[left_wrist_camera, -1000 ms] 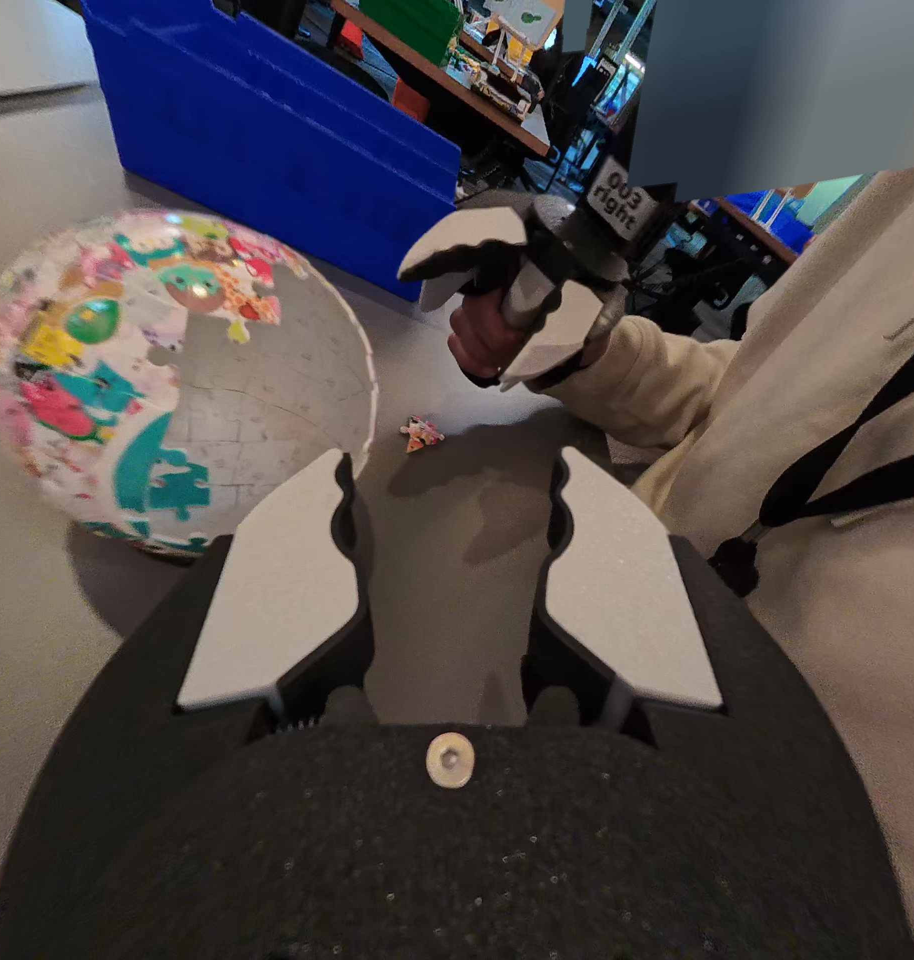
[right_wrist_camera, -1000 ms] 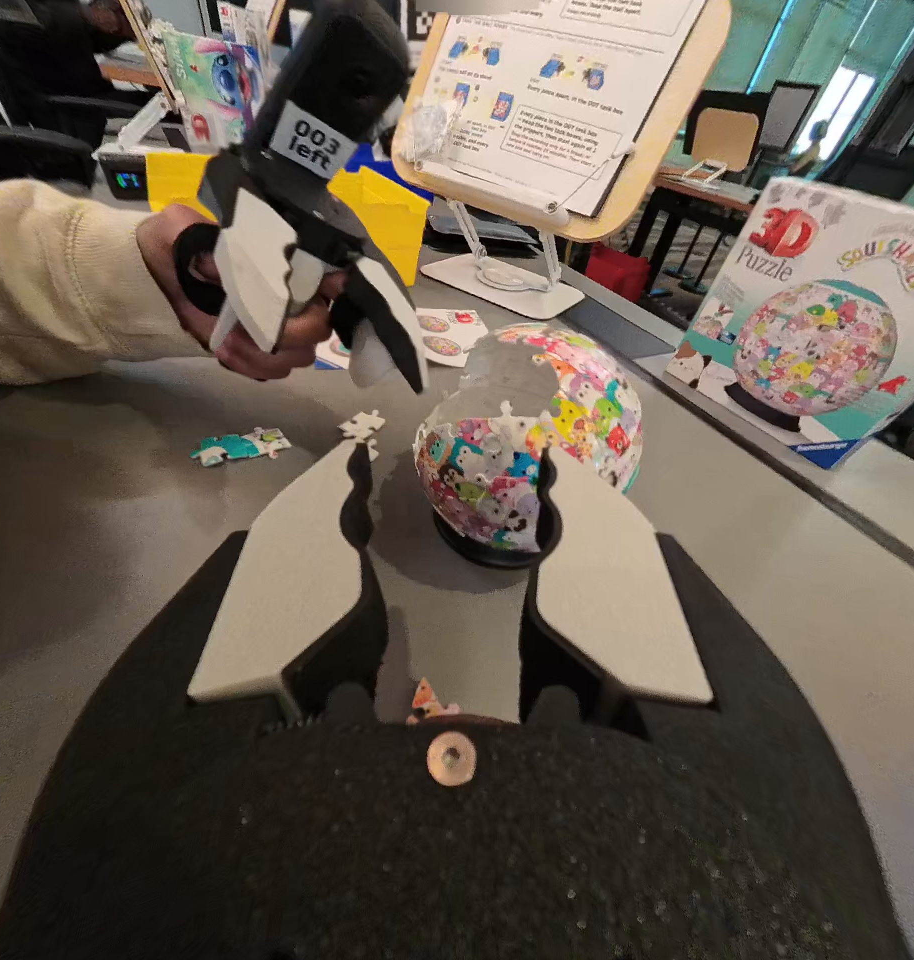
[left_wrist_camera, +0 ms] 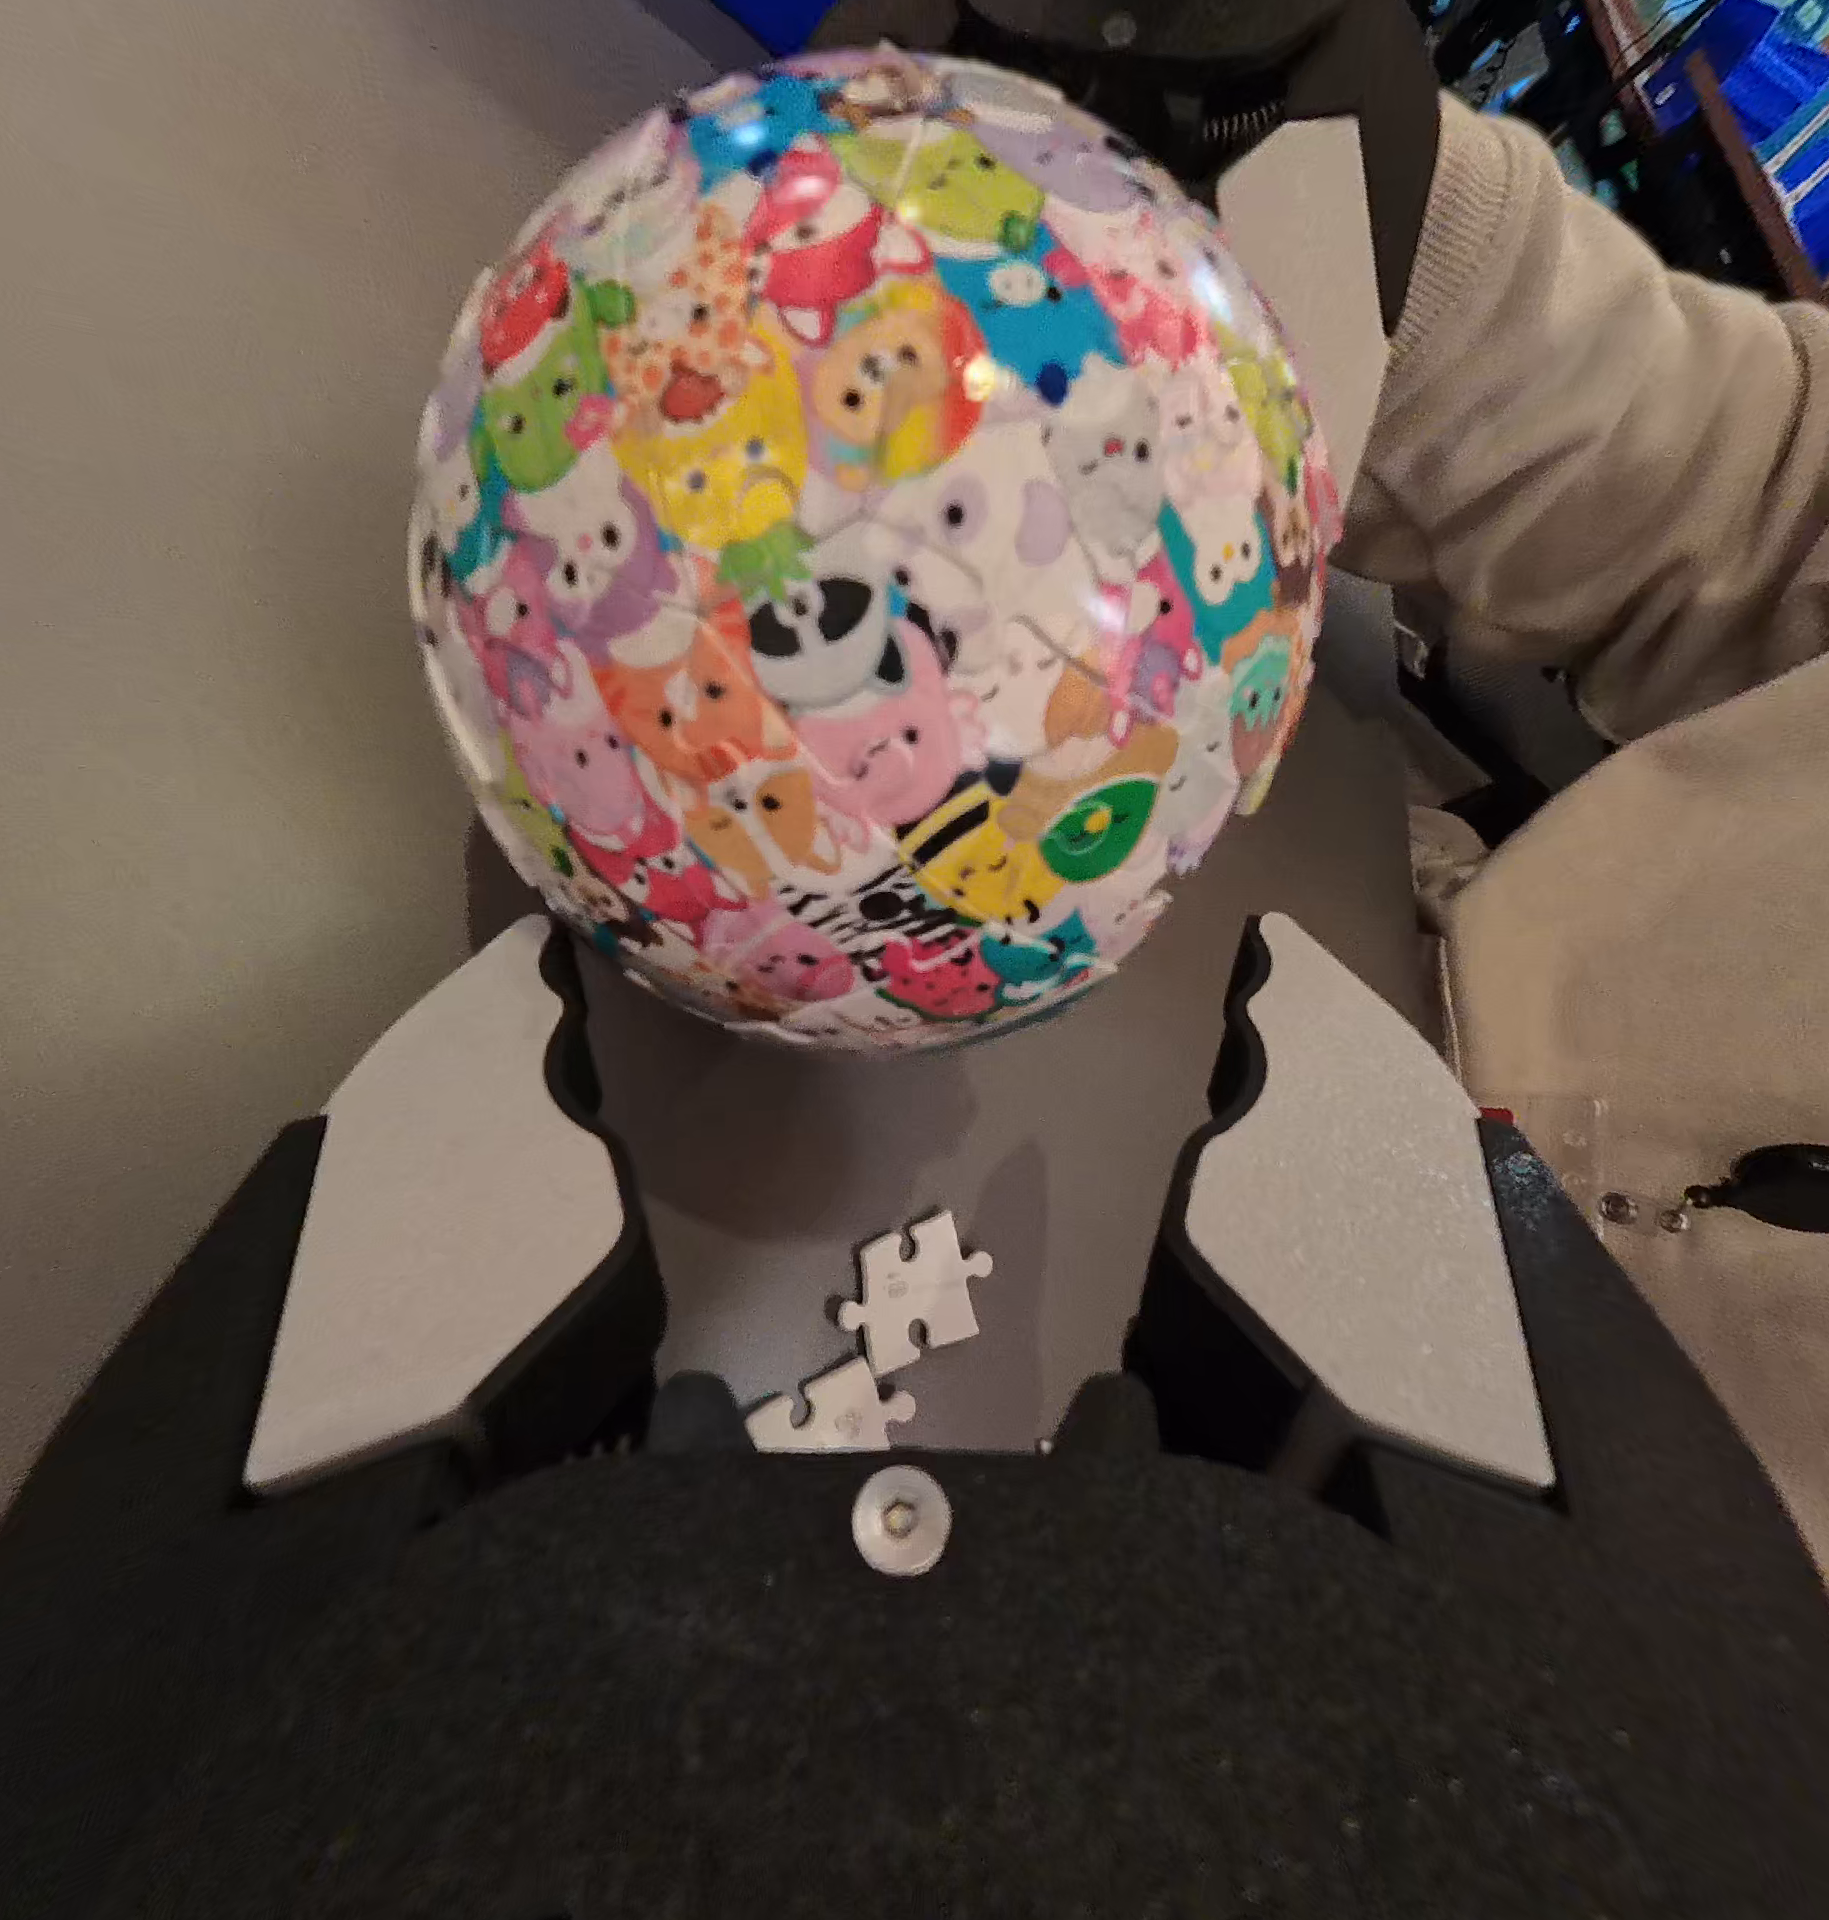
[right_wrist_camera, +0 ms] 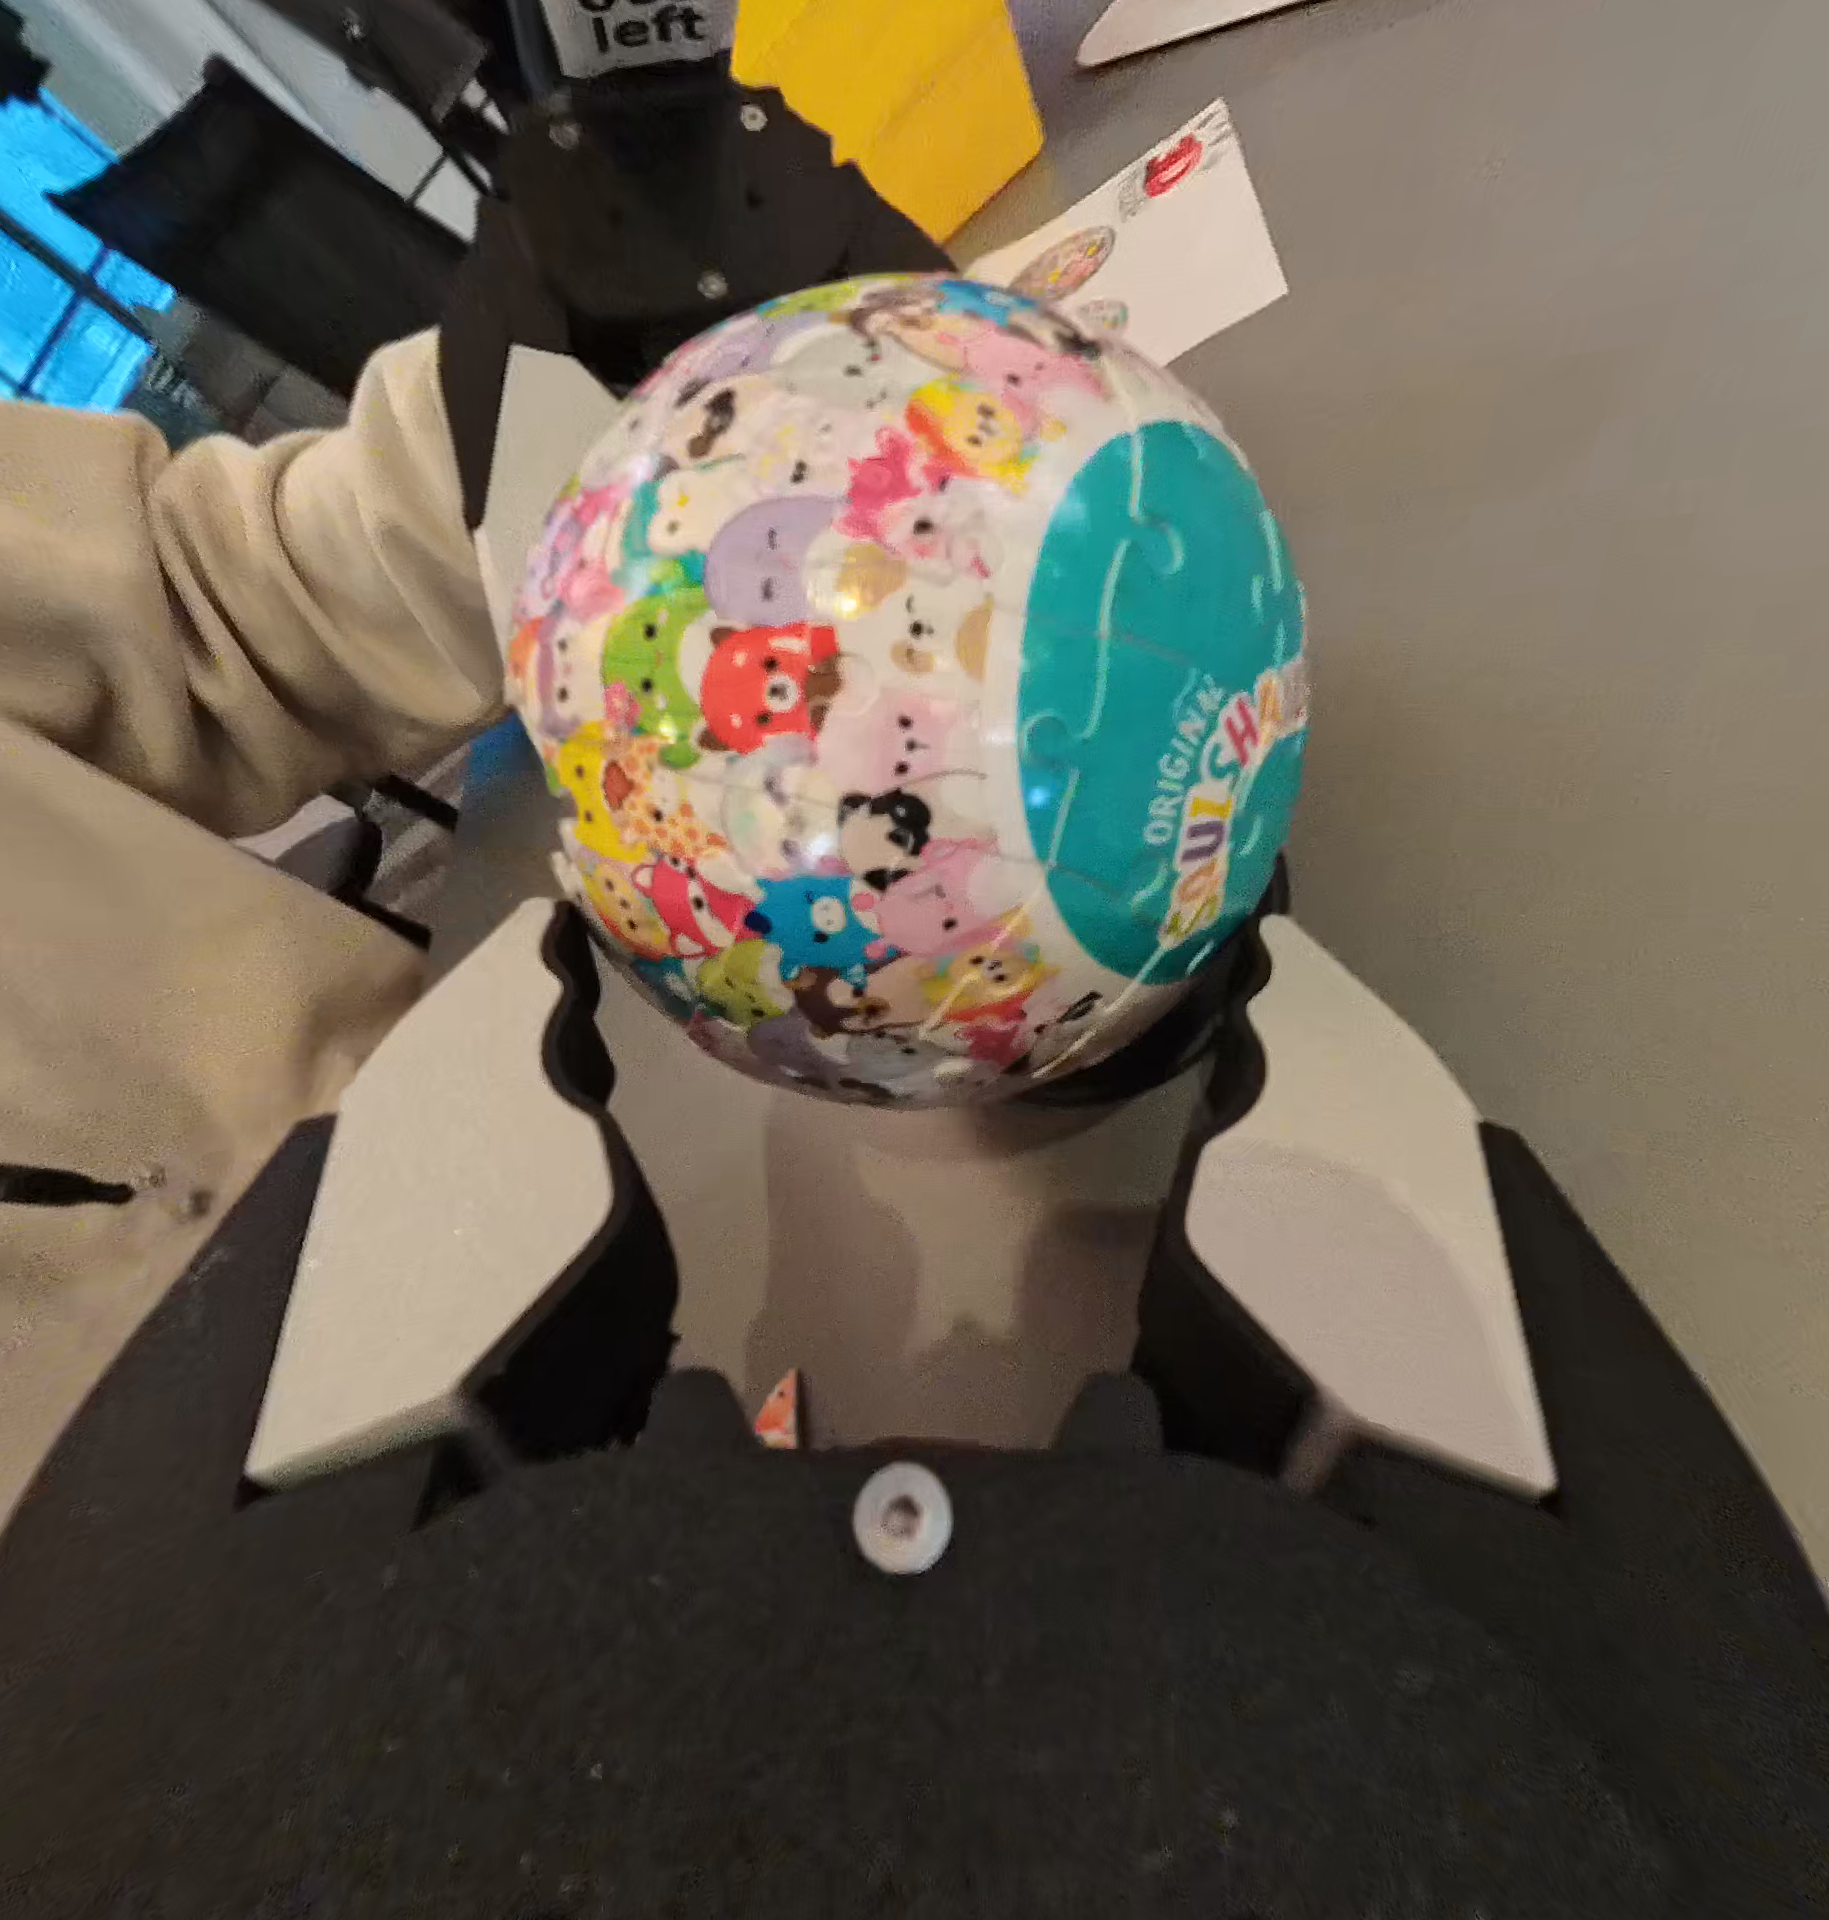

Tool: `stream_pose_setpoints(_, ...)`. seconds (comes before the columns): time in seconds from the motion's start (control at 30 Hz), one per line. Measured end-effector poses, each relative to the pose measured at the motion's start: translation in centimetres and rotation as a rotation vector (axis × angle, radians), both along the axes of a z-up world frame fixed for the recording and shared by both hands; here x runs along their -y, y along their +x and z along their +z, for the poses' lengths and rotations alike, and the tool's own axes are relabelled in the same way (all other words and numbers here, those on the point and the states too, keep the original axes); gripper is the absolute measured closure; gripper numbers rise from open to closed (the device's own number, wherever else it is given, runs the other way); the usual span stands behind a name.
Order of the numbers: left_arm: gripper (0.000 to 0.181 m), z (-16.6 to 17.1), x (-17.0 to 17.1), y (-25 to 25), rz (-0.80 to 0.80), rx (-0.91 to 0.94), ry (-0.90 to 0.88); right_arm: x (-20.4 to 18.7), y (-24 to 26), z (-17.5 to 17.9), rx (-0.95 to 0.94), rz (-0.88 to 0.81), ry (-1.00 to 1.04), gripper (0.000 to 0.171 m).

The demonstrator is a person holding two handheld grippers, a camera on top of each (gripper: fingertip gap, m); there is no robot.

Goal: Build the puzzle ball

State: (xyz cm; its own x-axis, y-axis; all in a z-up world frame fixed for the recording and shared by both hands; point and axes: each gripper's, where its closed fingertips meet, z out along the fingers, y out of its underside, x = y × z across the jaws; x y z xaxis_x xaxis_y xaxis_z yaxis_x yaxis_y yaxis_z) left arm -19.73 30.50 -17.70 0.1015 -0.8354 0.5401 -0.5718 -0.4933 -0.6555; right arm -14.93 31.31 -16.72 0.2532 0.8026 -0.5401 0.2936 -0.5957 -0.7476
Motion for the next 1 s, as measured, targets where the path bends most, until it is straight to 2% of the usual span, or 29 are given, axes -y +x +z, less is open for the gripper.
stream_pose_setpoints(0.13,0.068,0.7,0.6,-1.3,-0.029,0.004,-0.035,-0.4,0.6,0.4,-0.035,0.03,-0.017,0.058)
stream_pose_setpoints(0.2,0.066,1.8,0.0,-2.3,-0.012,0.004,-0.046,-0.4,1.5,1.0,-0.095,-0.009,-0.05,0.057)
stream_pose_setpoints(0.27,0.059,3.1,-1.1,-2.7,0.043,0.011,-0.09,-0.4,2.2,1.4,-0.201,-0.084,-0.159,0.047)
stream_pose_setpoints(0.37,0.059,4.5,-2.7,-1.9,0.128,0.071,-0.277,-0.7,2.4,1.0,-0.35,-0.178,-0.4,0.046)
stream_pose_setpoints(0.43,0.056,4.1,-3.0,-1.3,0.166,0.068,-0.456,-1.2,2.2,1.0,-0.43,-0.238,-0.5,0.05)
stream_pose_setpoints(0.53,0.055,3.7,-3.1,-0.6,0.22,0.058,-0.596,-1.3,2.1,1.0,-0.435,-0.31,-0.599,0.044)
stream_pose_setpoints(0.6,0.048,3.7,-3.1,-0.2,0.248,0.026,-0.638,-1.0,2.3,0.8,-0.4,-0.352,-0.634,0.042)
stream_pose_setpoints(0.77,0.051,3.9,-5.0,-0.1,0.407,0.051,-0.7,-0.1,2.6,1.6,-0.398,-0.397,-0.711,0.043)
stream_pose_setpoints(0.9,0.055,3.3,-3.8,0.6,0.361,0.025,-0.78,0.5,1.9,1.0,-0.379,-0.378,-0.808,0.044)
stream_pose_setpoints(1.0,0.061,3.4,-3.1,1.5,0.321,0.014,-0.776,0.0,1.7,1.0,-0.408,-0.382,-0.845,0.053)
